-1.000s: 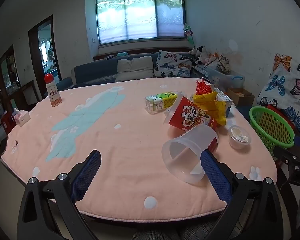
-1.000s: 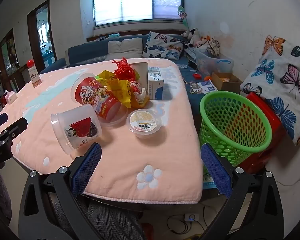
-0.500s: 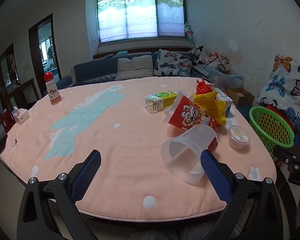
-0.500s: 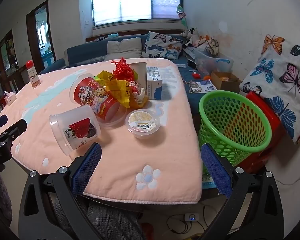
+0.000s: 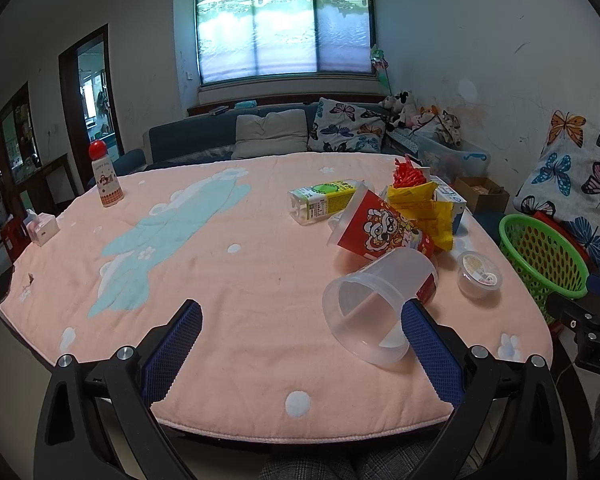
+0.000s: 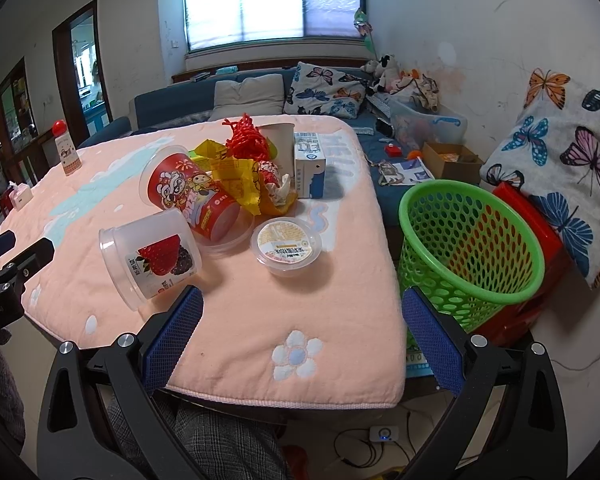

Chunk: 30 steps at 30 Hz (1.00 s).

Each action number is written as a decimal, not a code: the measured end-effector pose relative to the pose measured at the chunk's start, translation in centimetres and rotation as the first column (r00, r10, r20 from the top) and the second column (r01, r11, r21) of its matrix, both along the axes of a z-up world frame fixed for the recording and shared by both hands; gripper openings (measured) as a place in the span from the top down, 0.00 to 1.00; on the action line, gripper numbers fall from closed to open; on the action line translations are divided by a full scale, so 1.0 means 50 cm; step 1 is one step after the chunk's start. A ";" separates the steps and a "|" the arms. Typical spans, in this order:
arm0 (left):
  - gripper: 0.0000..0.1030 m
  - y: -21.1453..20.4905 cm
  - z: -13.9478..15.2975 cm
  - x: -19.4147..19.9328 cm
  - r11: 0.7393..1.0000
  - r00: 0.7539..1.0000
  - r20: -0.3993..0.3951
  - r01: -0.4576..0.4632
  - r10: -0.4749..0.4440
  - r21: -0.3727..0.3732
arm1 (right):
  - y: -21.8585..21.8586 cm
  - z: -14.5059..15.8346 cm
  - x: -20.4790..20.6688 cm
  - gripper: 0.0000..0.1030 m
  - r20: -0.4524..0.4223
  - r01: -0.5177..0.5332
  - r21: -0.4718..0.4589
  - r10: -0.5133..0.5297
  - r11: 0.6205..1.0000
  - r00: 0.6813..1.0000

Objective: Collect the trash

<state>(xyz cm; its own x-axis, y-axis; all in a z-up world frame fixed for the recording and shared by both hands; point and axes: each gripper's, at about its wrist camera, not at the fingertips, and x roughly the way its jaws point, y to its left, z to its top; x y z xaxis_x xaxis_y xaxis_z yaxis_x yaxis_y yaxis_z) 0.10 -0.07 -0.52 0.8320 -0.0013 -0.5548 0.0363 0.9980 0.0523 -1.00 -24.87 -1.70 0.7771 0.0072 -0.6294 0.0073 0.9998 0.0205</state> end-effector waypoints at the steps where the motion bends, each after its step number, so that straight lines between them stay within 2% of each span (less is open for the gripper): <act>1: 0.06 0.000 0.000 0.000 1.000 1.000 0.000 0.000 0.000 0.001 | 0.000 -0.001 0.000 0.04 -0.001 0.000 0.000 0.000 1.000 1.000; 30: 0.06 -0.014 -0.021 0.007 1.000 1.000 -0.024 0.009 -0.010 -0.004 | -0.002 -0.011 0.019 0.04 -0.012 -0.009 0.006 0.009 1.000 1.000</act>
